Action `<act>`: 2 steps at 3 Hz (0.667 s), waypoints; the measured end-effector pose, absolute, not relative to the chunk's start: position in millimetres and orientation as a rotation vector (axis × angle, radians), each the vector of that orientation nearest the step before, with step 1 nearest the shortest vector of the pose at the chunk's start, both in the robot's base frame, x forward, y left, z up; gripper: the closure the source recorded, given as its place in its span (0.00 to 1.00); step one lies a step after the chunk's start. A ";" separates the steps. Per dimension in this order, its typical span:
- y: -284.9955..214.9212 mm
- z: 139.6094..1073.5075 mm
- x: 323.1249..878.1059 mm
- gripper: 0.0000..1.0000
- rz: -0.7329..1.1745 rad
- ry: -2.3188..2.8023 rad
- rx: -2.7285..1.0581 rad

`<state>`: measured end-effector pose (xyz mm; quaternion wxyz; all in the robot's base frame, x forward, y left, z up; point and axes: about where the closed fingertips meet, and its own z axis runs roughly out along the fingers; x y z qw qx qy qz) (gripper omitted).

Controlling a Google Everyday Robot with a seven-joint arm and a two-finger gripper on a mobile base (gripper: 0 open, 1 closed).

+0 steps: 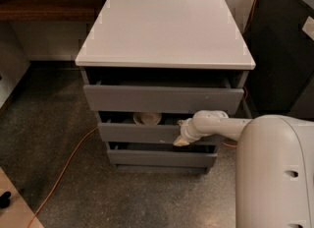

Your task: Pick apple from middle drawer and place on counter

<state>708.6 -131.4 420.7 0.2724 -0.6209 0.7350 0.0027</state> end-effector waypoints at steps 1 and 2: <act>-133.1 417.8 705.1 0.62 0.015 1.993 -1.661; -134.2 418.5 699.1 0.85 0.017 1.996 -1.659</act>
Offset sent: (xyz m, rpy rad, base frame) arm -0.0404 -0.0111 0.0059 0.0102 0.0145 -0.0269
